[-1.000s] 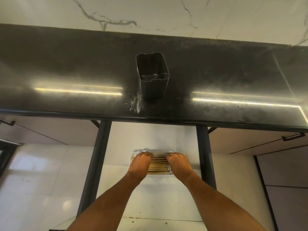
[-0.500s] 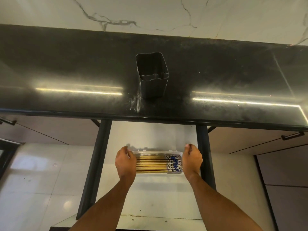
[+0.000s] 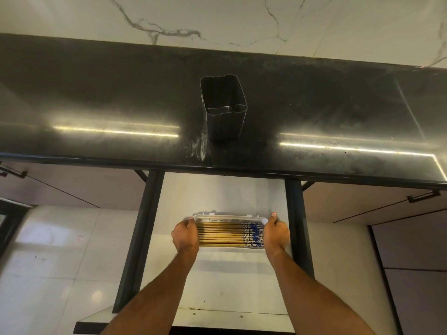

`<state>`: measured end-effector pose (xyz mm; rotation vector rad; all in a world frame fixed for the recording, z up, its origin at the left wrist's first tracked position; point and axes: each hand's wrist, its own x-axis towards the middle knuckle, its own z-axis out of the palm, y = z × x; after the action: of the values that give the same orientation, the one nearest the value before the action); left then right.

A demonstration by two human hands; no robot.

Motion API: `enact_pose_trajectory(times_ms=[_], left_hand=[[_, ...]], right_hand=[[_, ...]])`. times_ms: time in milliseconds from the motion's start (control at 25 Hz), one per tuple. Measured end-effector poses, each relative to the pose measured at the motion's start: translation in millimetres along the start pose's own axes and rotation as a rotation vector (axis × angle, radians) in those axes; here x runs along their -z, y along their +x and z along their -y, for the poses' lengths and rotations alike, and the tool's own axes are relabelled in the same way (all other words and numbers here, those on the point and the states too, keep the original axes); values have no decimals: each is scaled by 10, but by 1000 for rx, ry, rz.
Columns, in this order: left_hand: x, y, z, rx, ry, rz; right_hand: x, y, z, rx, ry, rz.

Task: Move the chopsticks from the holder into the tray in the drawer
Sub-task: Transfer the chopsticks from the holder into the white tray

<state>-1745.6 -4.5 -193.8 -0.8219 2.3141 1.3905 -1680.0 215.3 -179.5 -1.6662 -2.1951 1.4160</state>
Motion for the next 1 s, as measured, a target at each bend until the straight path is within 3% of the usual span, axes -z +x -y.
enact_pose_trajectory(times_ms=[320, 520, 1000], left_hand=[[26, -6, 58, -18, 13, 10], [15, -20, 46, 23, 124, -4], [28, -30, 52, 27, 88, 44]], right_hand=[[12, 27, -54, 8, -113, -61], [-31, 27, -42, -10, -176, 0], [-41, -16, -87, -29, -210, 20]])
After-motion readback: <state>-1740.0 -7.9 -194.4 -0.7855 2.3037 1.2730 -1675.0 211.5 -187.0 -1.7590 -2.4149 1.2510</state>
